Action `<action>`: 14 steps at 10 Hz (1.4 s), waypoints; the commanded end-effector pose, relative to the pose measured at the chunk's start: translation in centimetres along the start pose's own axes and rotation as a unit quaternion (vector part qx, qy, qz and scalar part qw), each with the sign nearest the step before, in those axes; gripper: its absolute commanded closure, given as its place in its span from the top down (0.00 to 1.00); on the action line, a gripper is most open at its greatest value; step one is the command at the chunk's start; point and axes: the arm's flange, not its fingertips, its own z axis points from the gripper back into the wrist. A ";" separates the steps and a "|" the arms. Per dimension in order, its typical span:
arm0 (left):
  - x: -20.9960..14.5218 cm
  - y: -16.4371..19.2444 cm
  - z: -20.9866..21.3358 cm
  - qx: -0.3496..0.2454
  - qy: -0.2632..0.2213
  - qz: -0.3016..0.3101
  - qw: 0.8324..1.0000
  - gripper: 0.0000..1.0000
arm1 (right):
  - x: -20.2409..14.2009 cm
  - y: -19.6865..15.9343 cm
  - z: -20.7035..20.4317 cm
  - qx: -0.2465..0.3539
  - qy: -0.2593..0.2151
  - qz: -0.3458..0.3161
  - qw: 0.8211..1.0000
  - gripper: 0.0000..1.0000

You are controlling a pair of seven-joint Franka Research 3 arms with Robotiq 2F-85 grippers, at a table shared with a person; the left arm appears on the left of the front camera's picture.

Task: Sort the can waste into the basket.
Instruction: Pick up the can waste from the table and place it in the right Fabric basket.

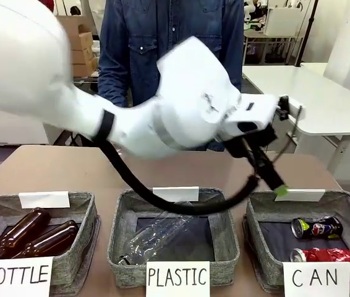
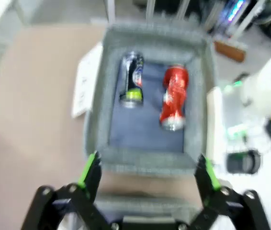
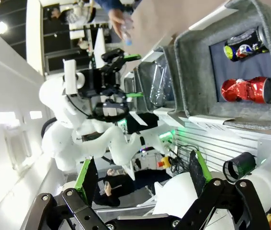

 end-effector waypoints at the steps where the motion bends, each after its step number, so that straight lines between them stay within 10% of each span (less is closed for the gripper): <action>1: -1.5 -1.6 9.7 -0.018 0.039 0.028 0.999 1.00 | 2.8 1.4 -2.5 0.008 0.051 0.008 0.999 1.00; 5: -8.7 -3.9 25.0 0.057 0.023 0.193 0.979 1.00 | 6.3 5.9 -11.5 0.003 0.137 0.090 0.986 1.00; 7: -14.6 -5.8 32.6 0.125 -0.023 0.336 0.933 1.00 | 7.1 8.9 -16.9 0.017 0.151 0.155 0.976 1.00; 9: -23.7 -6.7 39.7 0.145 -0.093 0.546 0.820 1.00 | 7.7 11.7 -22.0 0.042 0.186 0.200 0.961 1.00; 13: -44.0 -10.7 45.7 0.085 -0.389 0.678 0.618 1.00 | 9.0 14.6 -23.3 0.085 0.159 0.211 0.961 1.00; 14: -47.1 -10.0 45.7 0.046 -0.420 0.674 0.606 1.00 | 9.6 14.7 -22.6 0.093 0.123 0.190 0.970 1.00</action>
